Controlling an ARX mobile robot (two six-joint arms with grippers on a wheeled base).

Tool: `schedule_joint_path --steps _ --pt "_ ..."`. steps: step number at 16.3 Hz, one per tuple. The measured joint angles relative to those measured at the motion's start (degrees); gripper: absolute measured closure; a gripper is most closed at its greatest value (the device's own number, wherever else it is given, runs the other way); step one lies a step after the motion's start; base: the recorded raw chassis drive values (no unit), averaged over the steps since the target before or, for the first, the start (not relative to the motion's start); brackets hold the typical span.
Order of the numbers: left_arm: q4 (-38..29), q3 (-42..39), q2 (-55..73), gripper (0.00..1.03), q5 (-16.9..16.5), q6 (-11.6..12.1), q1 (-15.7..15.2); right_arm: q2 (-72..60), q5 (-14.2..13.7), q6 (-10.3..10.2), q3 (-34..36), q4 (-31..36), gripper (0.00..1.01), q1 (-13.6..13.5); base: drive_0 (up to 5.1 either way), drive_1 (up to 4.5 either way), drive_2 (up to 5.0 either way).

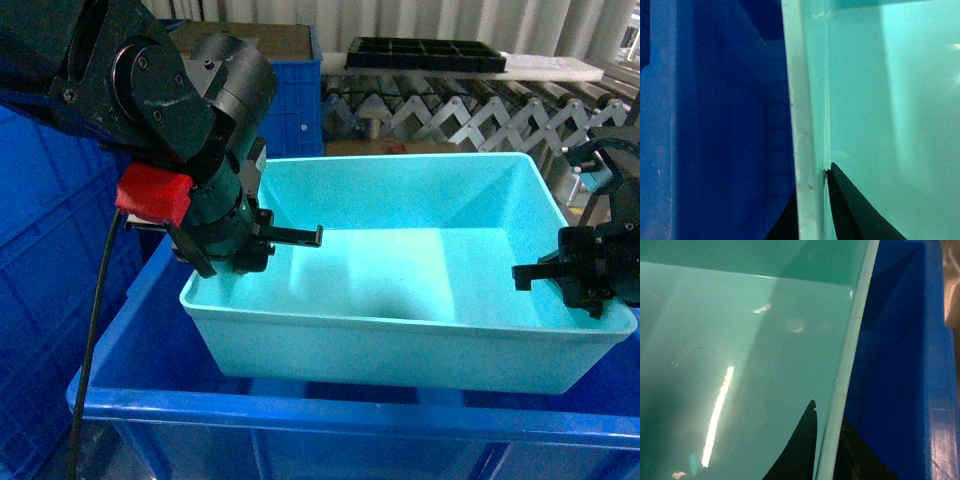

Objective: Stack blue boxes stably on right

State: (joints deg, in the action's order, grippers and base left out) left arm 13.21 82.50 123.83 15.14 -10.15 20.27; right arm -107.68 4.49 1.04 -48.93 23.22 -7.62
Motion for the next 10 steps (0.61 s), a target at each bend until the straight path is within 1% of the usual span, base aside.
schedule_joint_path --steps 8,9,10 --pt "0.00 0.00 0.02 0.95 0.00 -0.02 0.00 -0.02 0.00 0.00 0.00 0.00 0.94 0.00 0.0 0.00 0.0" --pt "0.00 0.00 0.00 0.95 0.00 -0.02 0.00 -0.02 0.04 0.07 0.00 0.02 0.93 0.00 0.0 0.00 0.0" --pt "-0.26 0.07 0.02 0.89 0.74 1.84 -0.11 -0.02 0.98 3.39 0.00 -0.26 0.81 0.00 0.0 0.00 0.0"
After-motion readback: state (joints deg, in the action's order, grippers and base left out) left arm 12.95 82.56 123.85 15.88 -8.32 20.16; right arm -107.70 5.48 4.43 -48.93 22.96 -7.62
